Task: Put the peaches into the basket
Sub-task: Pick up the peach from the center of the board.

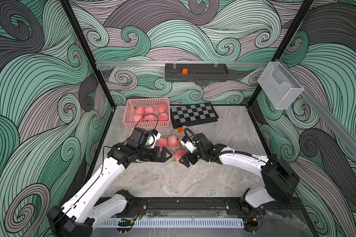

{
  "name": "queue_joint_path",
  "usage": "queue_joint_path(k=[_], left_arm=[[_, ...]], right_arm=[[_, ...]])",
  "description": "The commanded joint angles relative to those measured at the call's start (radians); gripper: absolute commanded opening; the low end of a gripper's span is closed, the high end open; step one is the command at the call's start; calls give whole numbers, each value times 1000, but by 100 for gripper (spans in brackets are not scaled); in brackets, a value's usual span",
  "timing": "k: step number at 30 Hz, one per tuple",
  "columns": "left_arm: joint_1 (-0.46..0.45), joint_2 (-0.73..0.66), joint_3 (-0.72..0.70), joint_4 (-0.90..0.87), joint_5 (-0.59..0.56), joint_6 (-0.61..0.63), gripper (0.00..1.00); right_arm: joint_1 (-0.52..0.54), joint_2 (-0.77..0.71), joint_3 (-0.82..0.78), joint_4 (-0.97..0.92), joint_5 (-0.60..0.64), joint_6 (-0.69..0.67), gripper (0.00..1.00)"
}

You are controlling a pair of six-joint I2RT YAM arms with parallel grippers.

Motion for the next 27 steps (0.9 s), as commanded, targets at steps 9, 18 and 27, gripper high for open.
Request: queue_joint_path(k=[9,18,27], left_arm=[[-9,-18,-52,53,55,-48,97],[-9,-22,-78,89,60,-66,97],[-9,-15,-88,106,58,-75,97]], right_arm=[[-10,68,4,135,-26,62,99],[-13,145,35,148,-27,71,99],[-20,185,36,170,-41,74,96]])
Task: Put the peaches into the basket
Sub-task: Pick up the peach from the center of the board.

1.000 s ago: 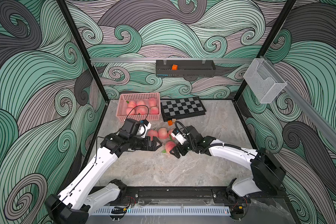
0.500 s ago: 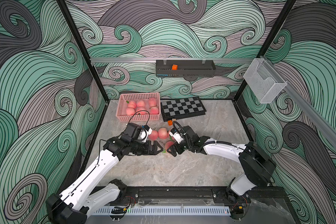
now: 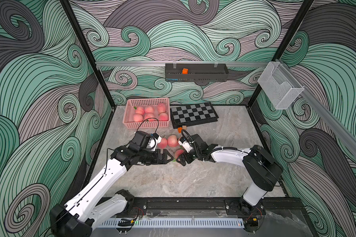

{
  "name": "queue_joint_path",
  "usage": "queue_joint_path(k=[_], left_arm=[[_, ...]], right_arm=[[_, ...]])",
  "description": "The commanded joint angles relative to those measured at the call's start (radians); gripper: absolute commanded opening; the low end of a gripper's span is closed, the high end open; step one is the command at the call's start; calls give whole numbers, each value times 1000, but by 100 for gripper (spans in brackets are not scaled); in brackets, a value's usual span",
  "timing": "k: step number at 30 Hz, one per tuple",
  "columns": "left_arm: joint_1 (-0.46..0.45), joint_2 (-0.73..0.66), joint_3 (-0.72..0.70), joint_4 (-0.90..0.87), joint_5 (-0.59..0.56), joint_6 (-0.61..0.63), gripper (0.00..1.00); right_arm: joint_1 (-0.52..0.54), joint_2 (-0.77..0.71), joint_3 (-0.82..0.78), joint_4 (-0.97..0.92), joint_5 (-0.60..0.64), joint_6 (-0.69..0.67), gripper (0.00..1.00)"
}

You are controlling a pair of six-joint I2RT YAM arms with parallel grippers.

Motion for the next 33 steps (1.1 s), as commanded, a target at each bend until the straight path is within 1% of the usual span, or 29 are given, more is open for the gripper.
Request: queue_joint_path(k=[1,3,7,14,18,23,26,33], left_arm=[[-5,-10,2,28,13,-12,97],[-5,-8,0,32,11,-16,96],[-5,-7,2,36,11,-23,96],[-3,-7,2,42,5,-28,96],[-4,-6,4,44,4,-32,96],[-4,3,14,56,12,-37,96],[-3,20,17,79,39,-51,96],[-6,60,54,110,95,-61,96]], right_arm=[[-8,17,23,28,-21,5,95],[-9,18,20,32,-21,4,93],[-12,18,18,28,-25,-2,83],[-15,3,12,20,-27,-17,73],[-15,-37,-12,36,-39,-34,72],[-2,-161,-76,84,-53,-102,72],[8,-240,-100,77,-49,-155,73],[18,-383,-150,106,-93,-209,74]])
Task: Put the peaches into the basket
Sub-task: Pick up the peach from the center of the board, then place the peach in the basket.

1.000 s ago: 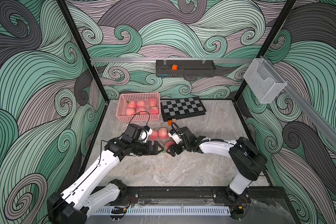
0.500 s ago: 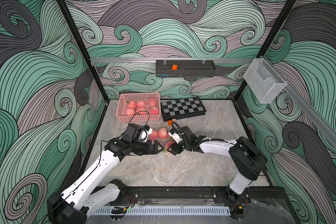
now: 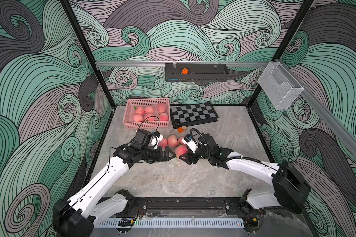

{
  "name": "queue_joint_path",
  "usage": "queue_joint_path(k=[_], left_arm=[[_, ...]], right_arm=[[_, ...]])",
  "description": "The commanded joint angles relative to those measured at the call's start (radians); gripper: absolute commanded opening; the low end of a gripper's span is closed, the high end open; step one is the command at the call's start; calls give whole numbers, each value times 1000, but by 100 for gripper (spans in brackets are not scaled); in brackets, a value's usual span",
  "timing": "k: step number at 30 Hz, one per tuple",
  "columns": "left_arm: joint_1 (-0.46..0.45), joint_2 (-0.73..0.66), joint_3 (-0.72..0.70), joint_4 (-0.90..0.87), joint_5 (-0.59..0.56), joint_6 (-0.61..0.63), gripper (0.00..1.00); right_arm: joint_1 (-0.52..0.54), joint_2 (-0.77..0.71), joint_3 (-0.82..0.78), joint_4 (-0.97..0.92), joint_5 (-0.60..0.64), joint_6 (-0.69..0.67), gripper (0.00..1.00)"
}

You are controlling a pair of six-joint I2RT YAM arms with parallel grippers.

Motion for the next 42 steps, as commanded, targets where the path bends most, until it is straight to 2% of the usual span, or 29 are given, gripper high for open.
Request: queue_joint_path(k=[1,14,28,38,42], left_arm=[[-8,15,56,31,45,-3,96],[-77,110,88,118,37,-13,99],[-136,218,147,152,58,-14,98],[-156,236,147,169,65,-23,87],[-156,242,155,175,66,-24,77]], right_arm=[[10,-58,-23,30,-38,-62,74],[38,-180,-38,38,-81,-85,75],[41,-208,-50,41,-90,-93,75],[41,-210,-49,52,-90,-91,76],[41,-217,-49,45,-80,-93,78]])
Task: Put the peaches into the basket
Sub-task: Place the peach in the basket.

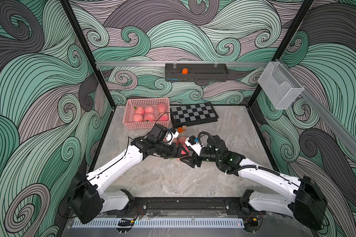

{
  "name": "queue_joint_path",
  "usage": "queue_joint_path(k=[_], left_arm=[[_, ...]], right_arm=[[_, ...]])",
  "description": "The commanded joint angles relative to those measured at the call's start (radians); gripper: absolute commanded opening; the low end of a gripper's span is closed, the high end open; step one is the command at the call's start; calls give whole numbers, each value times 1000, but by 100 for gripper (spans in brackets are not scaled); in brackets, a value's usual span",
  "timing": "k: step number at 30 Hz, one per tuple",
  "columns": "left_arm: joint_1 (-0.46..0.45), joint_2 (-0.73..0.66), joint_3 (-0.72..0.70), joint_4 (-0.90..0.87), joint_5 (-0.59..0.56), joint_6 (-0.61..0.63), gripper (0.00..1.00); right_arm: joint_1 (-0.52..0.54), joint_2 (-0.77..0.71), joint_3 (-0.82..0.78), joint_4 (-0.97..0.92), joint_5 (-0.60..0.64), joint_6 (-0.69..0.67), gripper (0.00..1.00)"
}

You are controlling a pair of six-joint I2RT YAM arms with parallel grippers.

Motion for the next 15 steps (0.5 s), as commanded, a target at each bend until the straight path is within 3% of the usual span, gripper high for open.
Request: queue_joint_path(k=[1,7,15], left_arm=[[-6,9,39,16,10,5,75],[1,10,88,-50,-77,52,68],[85,51,193,-108,-215,133,65]], right_arm=[[5,-26,-6,15,-2,-32,79],[3,-22,8,2,45,-28,94],[-49,-11,65,-36,63,10,98]])
